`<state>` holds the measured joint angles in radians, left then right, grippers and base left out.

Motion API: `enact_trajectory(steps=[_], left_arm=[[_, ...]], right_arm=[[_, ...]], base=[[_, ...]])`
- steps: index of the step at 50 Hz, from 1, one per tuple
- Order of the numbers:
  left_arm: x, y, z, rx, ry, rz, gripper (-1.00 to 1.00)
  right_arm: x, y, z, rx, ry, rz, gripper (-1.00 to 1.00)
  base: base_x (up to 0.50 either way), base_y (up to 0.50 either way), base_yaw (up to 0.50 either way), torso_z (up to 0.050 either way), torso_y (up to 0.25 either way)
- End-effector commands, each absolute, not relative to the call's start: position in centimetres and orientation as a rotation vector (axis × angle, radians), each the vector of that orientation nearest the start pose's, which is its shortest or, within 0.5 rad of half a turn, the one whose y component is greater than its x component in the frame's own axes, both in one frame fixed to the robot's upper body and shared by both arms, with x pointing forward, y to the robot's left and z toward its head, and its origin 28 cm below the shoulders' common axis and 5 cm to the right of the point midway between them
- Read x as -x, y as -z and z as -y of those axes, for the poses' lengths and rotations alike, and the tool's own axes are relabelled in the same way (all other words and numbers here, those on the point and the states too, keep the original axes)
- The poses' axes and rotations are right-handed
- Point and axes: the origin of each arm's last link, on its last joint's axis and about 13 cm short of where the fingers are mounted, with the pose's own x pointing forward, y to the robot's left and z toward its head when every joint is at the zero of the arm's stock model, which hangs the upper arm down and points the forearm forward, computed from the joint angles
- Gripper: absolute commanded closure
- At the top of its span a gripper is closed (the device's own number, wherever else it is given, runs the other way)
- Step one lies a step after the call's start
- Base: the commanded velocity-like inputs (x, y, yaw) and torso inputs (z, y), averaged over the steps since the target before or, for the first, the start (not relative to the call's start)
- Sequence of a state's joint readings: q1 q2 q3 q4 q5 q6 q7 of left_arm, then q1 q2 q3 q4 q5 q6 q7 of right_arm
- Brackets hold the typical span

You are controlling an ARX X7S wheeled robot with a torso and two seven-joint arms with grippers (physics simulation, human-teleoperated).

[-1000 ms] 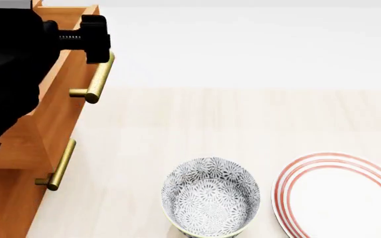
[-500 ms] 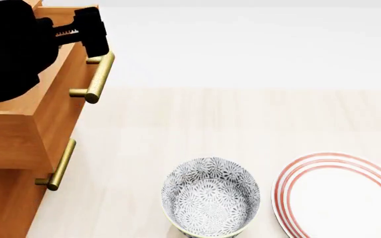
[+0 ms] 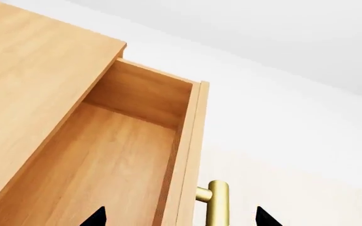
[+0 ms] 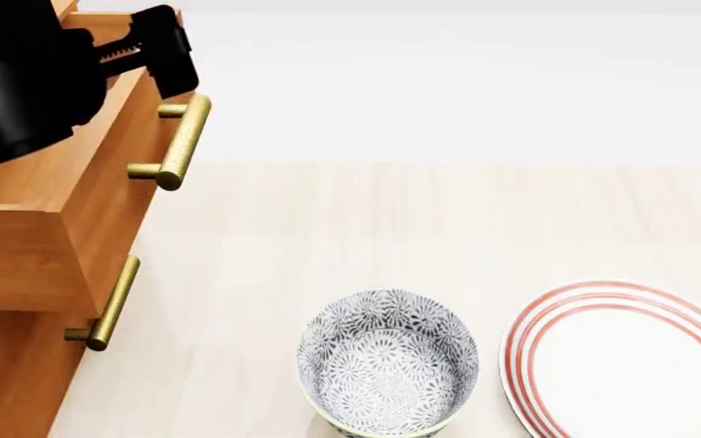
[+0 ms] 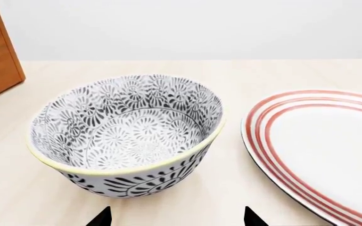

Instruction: Open the top drawer of the cabinet.

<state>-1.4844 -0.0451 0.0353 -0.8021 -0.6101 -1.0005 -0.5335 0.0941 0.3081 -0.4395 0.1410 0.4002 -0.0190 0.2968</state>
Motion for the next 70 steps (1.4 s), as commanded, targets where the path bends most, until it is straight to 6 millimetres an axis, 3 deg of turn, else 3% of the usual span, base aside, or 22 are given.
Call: enact_trajectory(steps=[1,38,53,70], left_arm=[[-40.2,-30.7,-17.7,0.352,-0.101,-0.435,-1.00],[-40.5,-30.8,-16.9,0.551,-0.020,-0.590,-1.00],[-40.6,-29.8,-16.5,0.566,-0.004,-0.629,-1.00],[-39.8,-29.8,-14.7,0.533,0.124,-0.640,-1.00]], right_arm=[[-21.1,0.8,9.4,-0.028,-0.074,-0.162,-1.00],[-21.0,1.0,9.4,-0.028,-0.081,-0.168,-1.00],[-21.0,1.1,9.4,-0.028,-0.083,-0.169,-1.00],[-21.0,1.1,9.4,-0.022,-0.091,-0.167,-1.00]], base=[[0.00,0.00,0.00,0.000,0.000],[0.00,0.00,0.00,0.000,0.000],[0.00,0.00,0.00,0.000,0.000],[0.00,0.00,0.00,0.000,0.000]])
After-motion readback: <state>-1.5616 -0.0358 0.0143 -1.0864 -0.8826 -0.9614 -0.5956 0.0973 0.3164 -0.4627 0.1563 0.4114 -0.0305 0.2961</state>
